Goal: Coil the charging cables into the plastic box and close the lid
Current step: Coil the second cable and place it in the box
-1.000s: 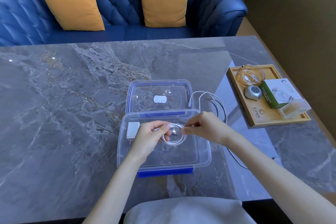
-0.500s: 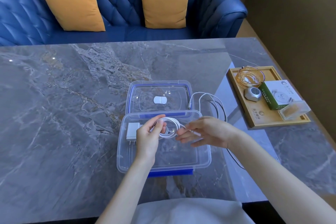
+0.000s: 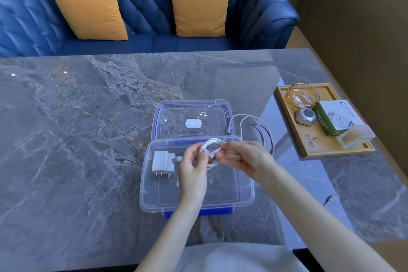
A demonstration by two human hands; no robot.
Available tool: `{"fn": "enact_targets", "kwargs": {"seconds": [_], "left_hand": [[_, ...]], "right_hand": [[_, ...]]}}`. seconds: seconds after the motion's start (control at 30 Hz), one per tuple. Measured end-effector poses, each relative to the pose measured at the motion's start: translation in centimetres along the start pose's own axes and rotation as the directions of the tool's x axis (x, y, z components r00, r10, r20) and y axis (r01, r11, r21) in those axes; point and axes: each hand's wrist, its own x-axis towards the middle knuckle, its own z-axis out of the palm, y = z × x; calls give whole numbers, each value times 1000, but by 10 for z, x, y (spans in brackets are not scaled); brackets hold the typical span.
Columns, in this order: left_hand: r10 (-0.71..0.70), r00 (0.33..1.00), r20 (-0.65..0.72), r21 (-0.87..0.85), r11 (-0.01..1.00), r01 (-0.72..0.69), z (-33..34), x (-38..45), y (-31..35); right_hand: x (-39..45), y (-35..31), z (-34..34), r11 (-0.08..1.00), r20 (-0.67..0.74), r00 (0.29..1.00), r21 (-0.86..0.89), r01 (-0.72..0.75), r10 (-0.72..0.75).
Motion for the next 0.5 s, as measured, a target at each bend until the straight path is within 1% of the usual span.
{"fn": "enact_targets", "kwargs": {"seconds": [0.1,0.17,0.23,0.33,0.43,0.5], "left_hand": [[130,991,6,171,977,-130,2,0,-3],[207,978,10,261,944,-203,1,2,-3],[246,969,1,314,920,-234,-2,5,-2],[268,963,19,370,893,-256,-5,7,-3],[242,968,70,380,891,-250,-7,7,-4],[224,968,113,391,886,-250,-8,7,-6]], "right_hand": [[1,11,8,986,-69,984,-50,159,-162],[3,16,12,960,-123,962,-173,221,-243],[7,16,12,901,-147,942,-366,230,-301],[10,8,9,718,-102,918,-659,226,-382],[12,4,5,547,-35,912,-809,214,-408],[15,5,1,437,-22,912,-882,175,-410]]}}
